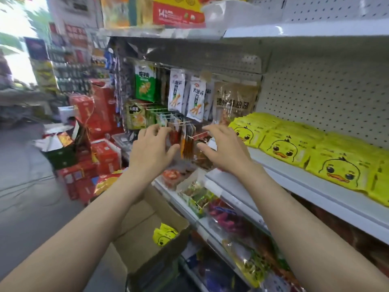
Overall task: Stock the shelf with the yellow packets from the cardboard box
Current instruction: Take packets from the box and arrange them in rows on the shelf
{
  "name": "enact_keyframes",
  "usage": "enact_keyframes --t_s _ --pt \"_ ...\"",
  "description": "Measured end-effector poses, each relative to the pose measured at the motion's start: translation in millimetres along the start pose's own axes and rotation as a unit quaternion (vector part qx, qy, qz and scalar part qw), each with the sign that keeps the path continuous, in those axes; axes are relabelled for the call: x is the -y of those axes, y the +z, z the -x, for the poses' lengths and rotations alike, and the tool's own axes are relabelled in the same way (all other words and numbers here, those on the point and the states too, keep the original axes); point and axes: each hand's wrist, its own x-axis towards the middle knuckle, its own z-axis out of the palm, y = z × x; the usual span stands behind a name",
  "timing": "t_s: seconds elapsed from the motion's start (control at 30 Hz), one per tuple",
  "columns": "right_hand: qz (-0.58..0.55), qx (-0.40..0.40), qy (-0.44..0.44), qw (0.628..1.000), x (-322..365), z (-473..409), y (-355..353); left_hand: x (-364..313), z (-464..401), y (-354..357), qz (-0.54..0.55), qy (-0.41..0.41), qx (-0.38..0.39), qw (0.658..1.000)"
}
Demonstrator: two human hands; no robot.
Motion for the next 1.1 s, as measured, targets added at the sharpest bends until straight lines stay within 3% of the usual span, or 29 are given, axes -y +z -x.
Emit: enact_keyframes --t_s 0.4,0.73,0.97,1.1 --pt "-0.076 0.119 -0.038 0.989 14 -177 161 135 -106 91 -0.068 -0.055 0.069 0.994" --pt "-0.046 0.242 0.025 0.969 15 -218 340 248 -127 222 -0.032 -0.064 0.210 0.975" --pt "-0.080 0.365 0.161 0.913 10 -167 454 313 -98 339 0.004 -0.002 0.373 0.928" --pt "-0.079 0.460 0.234 0.853 -7 -112 500 329 -48 400 0.057 -0.011 0.490 0.870"
